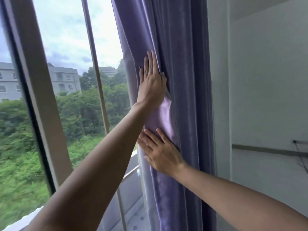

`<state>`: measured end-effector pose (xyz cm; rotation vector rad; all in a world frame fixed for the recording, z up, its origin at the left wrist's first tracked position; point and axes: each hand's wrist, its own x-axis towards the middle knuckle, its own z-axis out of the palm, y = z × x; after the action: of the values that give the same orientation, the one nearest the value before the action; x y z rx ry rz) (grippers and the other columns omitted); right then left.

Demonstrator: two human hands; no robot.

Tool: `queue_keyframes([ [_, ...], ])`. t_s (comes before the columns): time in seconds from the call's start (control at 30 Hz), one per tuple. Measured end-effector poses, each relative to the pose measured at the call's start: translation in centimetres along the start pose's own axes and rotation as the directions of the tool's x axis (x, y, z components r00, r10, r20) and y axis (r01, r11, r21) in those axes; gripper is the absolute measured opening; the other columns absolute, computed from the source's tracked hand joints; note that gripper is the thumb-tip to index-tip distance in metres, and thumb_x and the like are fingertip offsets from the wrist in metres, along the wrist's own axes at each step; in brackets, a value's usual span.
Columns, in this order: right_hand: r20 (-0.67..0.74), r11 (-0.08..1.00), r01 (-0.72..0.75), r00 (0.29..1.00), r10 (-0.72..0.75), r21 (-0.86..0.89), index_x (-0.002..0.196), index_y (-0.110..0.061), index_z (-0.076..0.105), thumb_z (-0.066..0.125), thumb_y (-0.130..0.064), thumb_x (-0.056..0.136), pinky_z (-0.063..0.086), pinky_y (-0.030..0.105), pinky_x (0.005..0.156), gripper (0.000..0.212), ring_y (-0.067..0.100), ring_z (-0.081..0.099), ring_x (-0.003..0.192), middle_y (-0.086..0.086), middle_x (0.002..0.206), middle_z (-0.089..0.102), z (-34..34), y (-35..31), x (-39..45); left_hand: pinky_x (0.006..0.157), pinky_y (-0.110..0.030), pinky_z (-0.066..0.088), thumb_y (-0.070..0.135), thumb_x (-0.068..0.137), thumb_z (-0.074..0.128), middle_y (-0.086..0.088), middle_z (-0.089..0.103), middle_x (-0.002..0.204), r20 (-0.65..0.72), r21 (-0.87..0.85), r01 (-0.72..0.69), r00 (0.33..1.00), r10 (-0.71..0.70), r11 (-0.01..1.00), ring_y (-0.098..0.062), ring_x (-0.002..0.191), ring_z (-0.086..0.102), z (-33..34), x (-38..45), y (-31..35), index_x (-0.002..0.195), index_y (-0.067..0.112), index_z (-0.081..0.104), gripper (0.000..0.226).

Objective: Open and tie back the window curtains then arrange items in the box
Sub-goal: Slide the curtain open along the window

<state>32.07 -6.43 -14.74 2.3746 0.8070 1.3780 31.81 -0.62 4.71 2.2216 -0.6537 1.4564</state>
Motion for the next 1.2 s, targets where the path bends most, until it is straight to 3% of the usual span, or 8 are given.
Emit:
queue_keyframes([
  [0.23, 0.088, 0.995, -0.102, 0.991, 0.101, 0.007, 0.151, -0.017, 0.027, 0.046, -0.05, 0.09, 0.014, 0.047, 0.118, 0.072, 0.022, 0.02, 0.146, 0.005, 0.157, 0.025, 3.9, 4.3, -1.7, 0.12, -0.044, -0.001, 0.007, 0.091, 0.025, -0.012, -0.007, 0.159, -0.041, -0.05, -0.021, 0.999, 0.019, 0.999, -0.024, 0.147, -0.006, 4.6, 2.7, 0.2, 0.15, 0.004, -0.004, 0.065],
  [0.47, 0.054, 0.989, -0.141, 0.989, 0.139, 0.032, 0.151, -0.02, 0.026, 0.046, -0.05, 0.091, 0.013, 0.047, 0.119, 0.07, 0.023, 0.016, 0.147, 0.005, 0.158, 0.023, 9.4, 8.9, -1.8, 0.12, -0.041, -0.003, 0.005, 0.09, 0.025, -0.012, -0.007, 0.16, -0.12, -0.031, -0.062, 0.991, 0.058, 0.998, -0.025, 0.147, -0.006, 11.7, 6.7, -0.2, 0.15, 0.003, -0.003, 0.067],
  [0.67, 0.019, 0.986, -0.142, 0.99, 0.141, 0.089, 0.149, -0.021, 0.029, 0.051, -0.049, 0.088, 0.015, 0.047, 0.117, 0.07, 0.023, 0.019, 0.146, 0.004, 0.158, 0.025, 16.4, 13.9, -2.0, 0.12, -0.046, 0.002, 0.003, 0.087, 0.027, -0.01, -0.007, 0.16, -0.085, 0.007, -0.04, 0.996, 0.04, 0.999, -0.024, 0.147, -0.005, 21.4, 9.9, -0.5, 0.15, 0.003, -0.005, 0.07],
  [0.97, -0.023, 0.989, -0.081, 0.996, 0.084, 0.121, 0.139, -0.017, 0.032, 0.059, -0.051, 0.081, 0.021, 0.047, 0.114, 0.073, 0.023, 0.037, 0.139, 0.006, 0.146, 0.045, 26.5, 23.5, -2.2, 0.12, -0.045, 0.001, 0.004, 0.089, 0.031, -0.01, -0.008, 0.16, -0.05, -0.032, -0.043, 0.998, 0.042, 0.999, -0.024, 0.147, -0.006, 36.0, 16.5, 0.6, 0.149, 0.003, -0.007, 0.072],
  [1.2, 0.005, 0.987, -0.1, 0.995, 0.1, 0.129, 0.141, -0.016, 0.03, 0.058, -0.048, 0.083, 0.025, 0.047, 0.113, 0.072, 0.024, 0.034, 0.141, 0.008, 0.149, 0.041, 32.8, 30.6, -3.5, 0.12, -0.044, -0.001, 0.005, 0.088, 0.032, -0.009, -0.007, 0.16, -0.051, -0.076, -0.035, 0.998, 0.031, 0.996, -0.024, 0.147, -0.005, 45.8, 20.1, 1.6, 0.149, 0.003, -0.006, 0.072],
])
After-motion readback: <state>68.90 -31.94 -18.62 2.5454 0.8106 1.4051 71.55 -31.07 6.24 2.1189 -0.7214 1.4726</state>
